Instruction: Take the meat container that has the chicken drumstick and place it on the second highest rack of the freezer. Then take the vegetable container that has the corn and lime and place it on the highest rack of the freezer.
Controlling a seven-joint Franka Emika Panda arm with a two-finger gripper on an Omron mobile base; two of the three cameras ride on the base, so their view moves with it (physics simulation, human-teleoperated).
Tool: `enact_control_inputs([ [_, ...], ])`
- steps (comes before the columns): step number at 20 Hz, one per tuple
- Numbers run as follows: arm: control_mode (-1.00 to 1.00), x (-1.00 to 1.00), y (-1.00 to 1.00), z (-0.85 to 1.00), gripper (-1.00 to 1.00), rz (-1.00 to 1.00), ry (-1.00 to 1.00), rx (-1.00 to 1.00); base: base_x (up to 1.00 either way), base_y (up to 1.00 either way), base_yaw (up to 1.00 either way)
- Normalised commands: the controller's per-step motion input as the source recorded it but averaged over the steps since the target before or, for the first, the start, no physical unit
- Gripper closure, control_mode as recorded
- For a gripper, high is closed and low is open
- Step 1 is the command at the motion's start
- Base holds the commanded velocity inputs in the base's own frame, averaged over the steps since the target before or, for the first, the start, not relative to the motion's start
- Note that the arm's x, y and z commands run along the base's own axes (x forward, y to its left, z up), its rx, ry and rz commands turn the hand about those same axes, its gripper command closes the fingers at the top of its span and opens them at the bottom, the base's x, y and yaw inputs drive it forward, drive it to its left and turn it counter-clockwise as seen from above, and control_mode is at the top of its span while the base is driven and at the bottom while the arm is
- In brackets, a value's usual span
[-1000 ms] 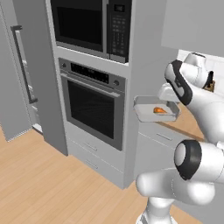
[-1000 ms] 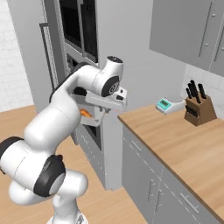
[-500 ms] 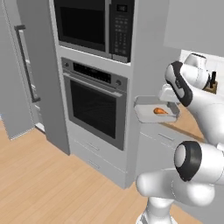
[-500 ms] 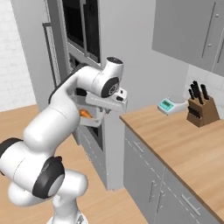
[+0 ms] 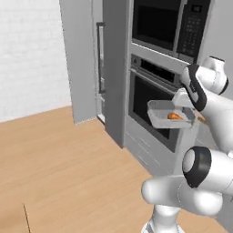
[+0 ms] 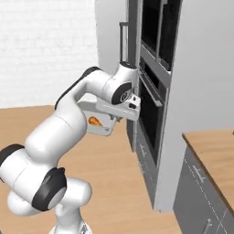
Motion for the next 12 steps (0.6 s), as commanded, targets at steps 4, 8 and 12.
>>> enact_control_inputs([
  [4,1.0,0.0,0.0,0.0,1.0,0.0,0.0,0.0,0.0,0.52,0.79],
  [8,1.0,0.0,0.0,0.0,1.0,0.0,0.0,0.0,0.06,0.38,0.73],
  [12,1.0,0.0,0.0,0.0,1.0,0.0,0.0,0.0,0.87,-0.06,0.18],
])
